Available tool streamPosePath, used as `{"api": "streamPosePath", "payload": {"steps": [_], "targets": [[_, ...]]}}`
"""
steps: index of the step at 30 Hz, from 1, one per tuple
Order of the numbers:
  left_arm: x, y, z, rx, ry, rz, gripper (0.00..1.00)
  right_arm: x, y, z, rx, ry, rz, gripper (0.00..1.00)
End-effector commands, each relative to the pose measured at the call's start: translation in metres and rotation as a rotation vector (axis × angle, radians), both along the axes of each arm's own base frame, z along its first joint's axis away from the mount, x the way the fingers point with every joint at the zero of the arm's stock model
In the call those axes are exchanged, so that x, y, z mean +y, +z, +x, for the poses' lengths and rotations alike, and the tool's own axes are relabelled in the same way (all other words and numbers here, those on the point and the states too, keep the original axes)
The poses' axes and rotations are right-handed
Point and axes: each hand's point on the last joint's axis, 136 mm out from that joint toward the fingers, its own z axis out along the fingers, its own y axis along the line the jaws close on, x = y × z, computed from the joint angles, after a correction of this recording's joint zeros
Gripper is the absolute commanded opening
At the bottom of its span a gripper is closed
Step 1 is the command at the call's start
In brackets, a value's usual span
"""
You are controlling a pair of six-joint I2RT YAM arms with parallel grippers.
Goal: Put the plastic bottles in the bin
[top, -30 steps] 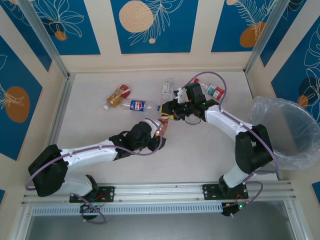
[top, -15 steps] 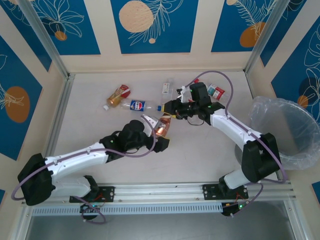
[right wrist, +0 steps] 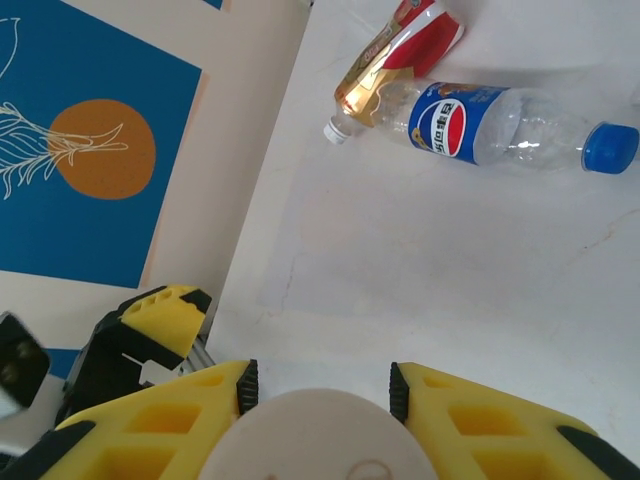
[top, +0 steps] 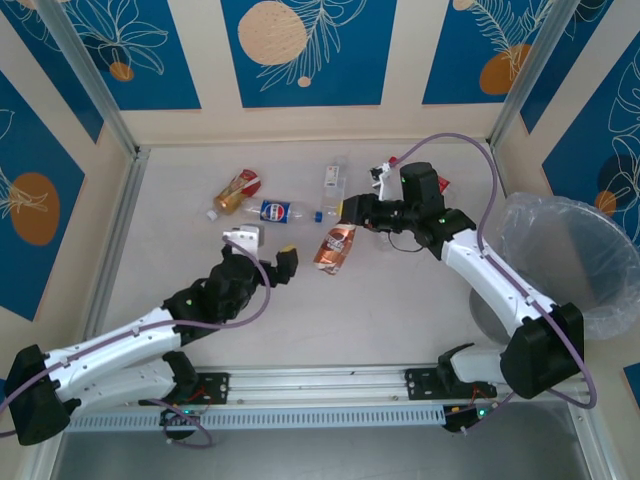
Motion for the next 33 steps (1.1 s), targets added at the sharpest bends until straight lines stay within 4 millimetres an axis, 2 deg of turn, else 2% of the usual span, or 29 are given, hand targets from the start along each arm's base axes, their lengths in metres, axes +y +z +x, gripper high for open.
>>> {"api": "streamPosePath", "payload": {"steps": [1, 4, 9, 13, 23, 27, 33], "targets": [[0.058, -0.019, 0.006, 0.044, 0.324, 0.005, 1.0, -0.011, 0.007, -0.005, -0.043, -0.021, -0.037, 0.28], [0.084, -0.035, 0.002, 0.105, 0.468, 0.016, 1.0, -0.017, 0.013, -0.006, -0.066, -0.039, -0.057, 0.28], [0.099, -0.052, -0.002, 0.168, 0.543, 0.074, 1.0, -0.028, 0.022, -0.007, -0.098, -0.067, -0.08, 0.28], [0.099, -0.056, 0.0, 0.179, 0.555, 0.086, 1.0, -0.042, 0.032, -0.009, -0.137, -0.104, -0.127, 0.28], [0.097, -0.067, 0.004, 0.207, 0.585, 0.09, 1.0, -0.1, 0.07, -0.015, -0.255, -0.296, -0.208, 0.27], [0.093, -0.07, 0.006, 0.225, 0.582, 0.11, 1.0, -0.123, 0.082, -0.021, -0.284, -0.365, -0.238, 0.27], [0.085, -0.074, 0.01, 0.243, 0.564, 0.109, 1.0, -0.157, 0.112, -0.036, -0.395, -0.491, -0.273, 0.25]]}}
